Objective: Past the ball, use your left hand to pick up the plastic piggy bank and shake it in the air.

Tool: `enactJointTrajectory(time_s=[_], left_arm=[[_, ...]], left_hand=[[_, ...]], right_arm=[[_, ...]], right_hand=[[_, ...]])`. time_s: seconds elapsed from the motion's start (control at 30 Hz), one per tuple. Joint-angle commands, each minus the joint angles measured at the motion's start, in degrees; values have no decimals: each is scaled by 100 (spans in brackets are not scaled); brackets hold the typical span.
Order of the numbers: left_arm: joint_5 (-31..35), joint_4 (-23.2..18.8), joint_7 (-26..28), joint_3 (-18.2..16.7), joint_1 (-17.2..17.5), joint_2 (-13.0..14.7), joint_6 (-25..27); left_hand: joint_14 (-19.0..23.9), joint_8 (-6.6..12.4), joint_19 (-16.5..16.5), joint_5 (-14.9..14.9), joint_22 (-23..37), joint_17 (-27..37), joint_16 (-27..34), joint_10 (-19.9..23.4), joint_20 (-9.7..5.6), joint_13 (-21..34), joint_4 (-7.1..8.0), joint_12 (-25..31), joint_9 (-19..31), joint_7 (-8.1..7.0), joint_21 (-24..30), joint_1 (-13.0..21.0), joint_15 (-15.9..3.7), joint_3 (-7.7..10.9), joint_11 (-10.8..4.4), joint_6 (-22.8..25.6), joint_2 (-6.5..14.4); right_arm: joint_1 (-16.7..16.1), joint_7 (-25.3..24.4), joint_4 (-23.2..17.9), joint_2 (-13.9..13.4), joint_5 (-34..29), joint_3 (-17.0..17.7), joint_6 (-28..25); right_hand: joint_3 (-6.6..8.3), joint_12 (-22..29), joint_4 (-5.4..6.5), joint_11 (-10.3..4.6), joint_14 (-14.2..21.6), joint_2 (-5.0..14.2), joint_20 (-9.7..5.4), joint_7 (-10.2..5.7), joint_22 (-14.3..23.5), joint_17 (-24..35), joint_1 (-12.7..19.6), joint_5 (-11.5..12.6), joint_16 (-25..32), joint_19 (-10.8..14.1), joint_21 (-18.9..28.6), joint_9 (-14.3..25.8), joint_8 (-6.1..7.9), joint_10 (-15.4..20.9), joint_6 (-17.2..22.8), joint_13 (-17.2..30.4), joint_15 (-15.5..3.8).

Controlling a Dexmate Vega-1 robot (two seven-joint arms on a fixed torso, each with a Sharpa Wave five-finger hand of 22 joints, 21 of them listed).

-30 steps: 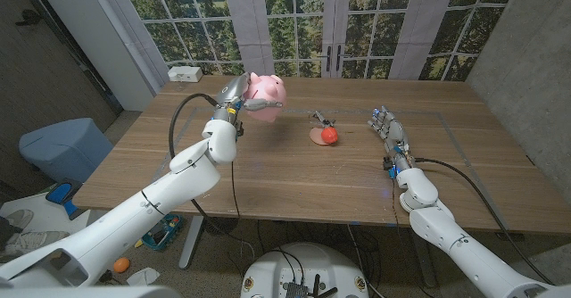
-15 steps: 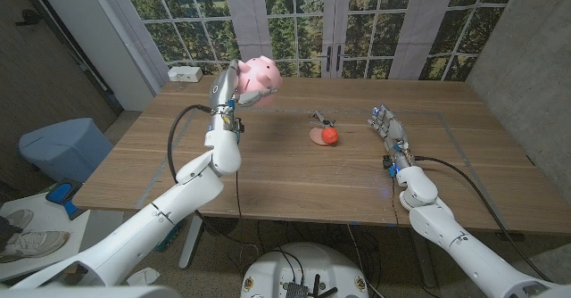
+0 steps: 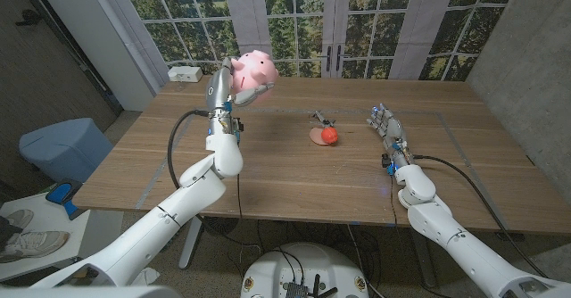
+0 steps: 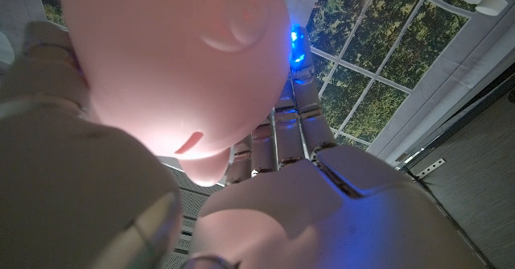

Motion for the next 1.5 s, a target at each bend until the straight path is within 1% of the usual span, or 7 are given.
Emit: enactJointTrajectory(time_s=[0.03, 0.2, 0.27, 0.47, 0.77, 0.93, 1.5], left_arm=[[-29, -131, -510, -48, -42, 28, 439], [-85, -546, -1423, 19, -151, 300, 1259], [-107, -624, -1596, 44, -185, 357, 1421], [-224, -991, -2745, 251, -507, 752, 2243], [-351, -1248, -3695, 571, -938, 1089, 3019], [-405, -1329, -4072, 769, -1166, 1223, 3358], [-609, -1460, -4358, 1068, -1451, 1433, 3756]], left_hand=[[2163, 27, -682, 39, 32, 23, 23, 2537, -1335, 162, -17, -2, 172, -1467, 32, 2368, -2790, 512, -2461, 2772, 2309], [2167, 23, -691, 38, 32, 29, 20, 2541, -1336, 171, -13, -5, 170, -1473, 42, 2366, -2790, 515, -2460, 2775, 2315], [2167, 24, -693, 37, 32, 31, 19, 2536, -1335, 167, -13, -12, 175, -1466, 45, 2366, -2790, 515, -2460, 2771, 2315], [2163, 20, -702, 36, 31, 38, 14, 2533, -1333, 164, -16, -25, 175, -1463, 57, 2367, -2791, 516, -2457, 2771, 2310], [2153, 18, -714, 36, 30, 46, 3, 2530, -1330, 183, -22, -28, 180, -1427, 71, 2379, -2791, 521, -2452, 2775, 2303], [2155, 16, -721, 38, 28, 53, 2, 2540, -1327, 194, -20, -25, 183, -1415, 77, 2381, -2790, 524, -2451, 2771, 2304], [2142, 3, -745, 43, 25, 54, -22, 2520, -1317, 202, -15, -49, 188, -1412, 96, 2384, -2789, 537, -2448, 2763, 2315]], right_arm=[[124, 10, 116, 49, -21, -47, -40], [170, 8, 159, 70, -39, -67, -38], [175, 8, 166, 73, -42, -70, -30], [181, -17, 162, 92, -35, -73, -37], [172, -29, 154, 103, -34, -76, -22], [152, -22, 140, 92, -37, -74, -1], [61, -22, 40, 36, -39, -53, 16]], right_hand=[[15, 15, -35, 3, 0, -23, 24, -3, 20, -4, -27, 4, 33, 6, -7, 12, 8, 43, 38, 13, 3], [16, 14, -35, 1, -1, -24, 23, 1, 20, -5, -28, 3, 33, 8, -6, 12, 10, 40, 43, 12, 5], [16, 14, -36, -1, -1, -24, 25, 0, 20, -5, -28, 4, 33, 7, -7, 12, 9, 38, 42, 12, 6], [16, 16, -36, 3, -5, -24, 22, -2, 20, -6, -29, 3, 32, 8, -6, 12, 10, 43, 44, 13, 1], [17, 13, -36, -2, -8, -25, 21, 0, 20, -8, -32, 3, 32, 6, -7, 12, 9, 37, 41, 12, -7], [18, 16, -37, 1, -7, -25, 23, 0, 20, -9, -32, 3, 33, 11, -5, 12, 8, 43, 42, 12, 4], [19, 14, -37, -5, -11, -26, 20, -5, 20, -11, -35, 3, 32, 8, -6, 12, 9, 37, 42, 12, -3]])
